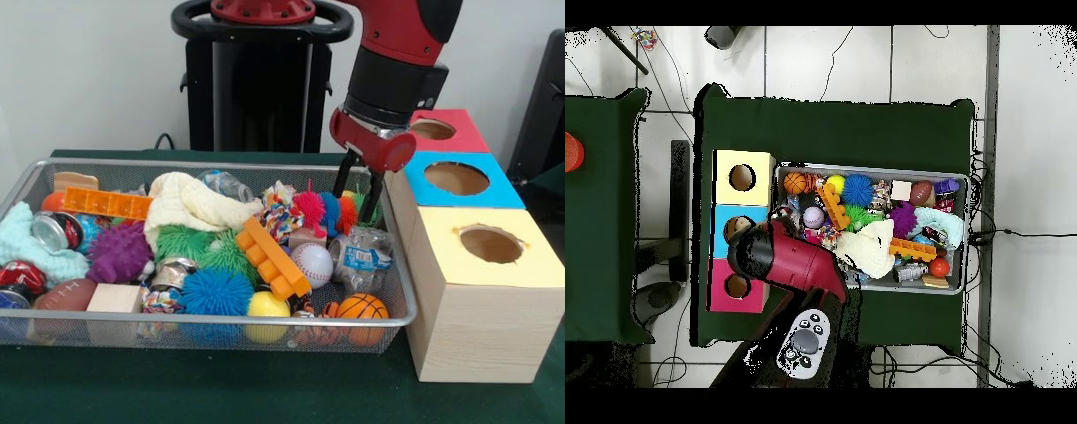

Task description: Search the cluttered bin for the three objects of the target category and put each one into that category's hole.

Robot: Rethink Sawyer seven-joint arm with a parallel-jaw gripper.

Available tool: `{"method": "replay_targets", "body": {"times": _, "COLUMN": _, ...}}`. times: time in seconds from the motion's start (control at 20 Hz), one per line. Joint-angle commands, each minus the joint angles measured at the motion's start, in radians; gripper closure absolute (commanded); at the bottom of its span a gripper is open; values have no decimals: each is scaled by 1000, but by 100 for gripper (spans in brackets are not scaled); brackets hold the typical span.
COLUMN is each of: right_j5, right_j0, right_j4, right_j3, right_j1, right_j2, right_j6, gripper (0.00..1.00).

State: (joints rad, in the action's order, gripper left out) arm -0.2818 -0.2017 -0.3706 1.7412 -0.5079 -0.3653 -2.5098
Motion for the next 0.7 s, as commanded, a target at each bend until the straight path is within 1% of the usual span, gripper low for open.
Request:
{"method": "replay_targets", "body": {"times": 0.05, "right_j5": -164, "right_j0": -17, "right_j4": -44, "right_j3": -77, "right_j1": 20, "right_j2": 11, "right_j6": -186, "gripper": 0}}
{"method": "replay_targets", "body": {"times": 0.2, "right_j5": -202, "right_j0": -40, "right_j4": -60, "right_j3": -116, "right_j1": 36, "right_j2": -12, "right_j6": -222, "gripper": 0}}
{"method": "replay_targets", "body": {"times": 0.3, "right_j5": -250, "right_j0": -49, "right_j4": -65, "right_j3": -149, "right_j1": 34, "right_j2": -33, "right_j6": -237, "gripper": 0}}
{"method": "replay_targets", "body": {"times": 0.4, "right_j5": -277, "right_j0": -49, "right_j4": -69, "right_j3": -163, "right_j1": 30, "right_j2": -41, "right_j6": -241, "gripper": 0}}
{"method": "replay_targets", "body": {"times": 0.45, "right_j5": -288, "right_j0": -63, "right_j4": -75, "right_j3": -173, "right_j1": 36, "right_j2": -45, "right_j6": -255, "gripper": 0}}
{"method": "replay_targets", "body": {"times": 0.6, "right_j5": -294, "right_j0": -66, "right_j4": -82, "right_j3": -185, "right_j1": 47, "right_j2": -46, "right_j6": -255, "gripper": 0}}
{"method": "replay_targets", "body": {"times": 0.7, "right_j5": -296, "right_j0": -51, "right_j4": -84, "right_j3": -185, "right_j1": 51, "right_j2": -39, "right_j6": -242, "gripper": 0}}
